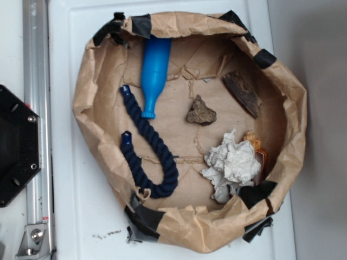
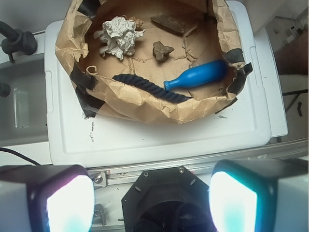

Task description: Grab the white paper.

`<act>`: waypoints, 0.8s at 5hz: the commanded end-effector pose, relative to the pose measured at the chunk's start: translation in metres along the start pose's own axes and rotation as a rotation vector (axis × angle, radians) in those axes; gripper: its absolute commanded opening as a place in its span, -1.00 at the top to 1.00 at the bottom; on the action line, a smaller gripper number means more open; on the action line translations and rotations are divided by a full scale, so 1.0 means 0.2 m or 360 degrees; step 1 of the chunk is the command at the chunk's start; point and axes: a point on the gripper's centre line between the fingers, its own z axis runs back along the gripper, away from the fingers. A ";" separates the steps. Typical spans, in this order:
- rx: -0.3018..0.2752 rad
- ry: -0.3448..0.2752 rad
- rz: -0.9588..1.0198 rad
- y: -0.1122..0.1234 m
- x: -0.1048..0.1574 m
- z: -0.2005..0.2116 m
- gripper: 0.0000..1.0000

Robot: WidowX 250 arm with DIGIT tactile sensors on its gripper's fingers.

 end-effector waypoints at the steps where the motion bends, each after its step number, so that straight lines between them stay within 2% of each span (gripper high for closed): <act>1: 0.0000 0.0000 0.0000 0.00 0.00 0.00 -1.00; 2: -0.0126 -0.0079 -0.0182 0.02 0.20 -0.18 -1.00; 3: -0.0087 -0.0179 -0.0138 0.06 0.38 -0.33 -1.00; 4: -0.0039 -0.0164 -0.0130 0.08 0.49 -0.44 -1.00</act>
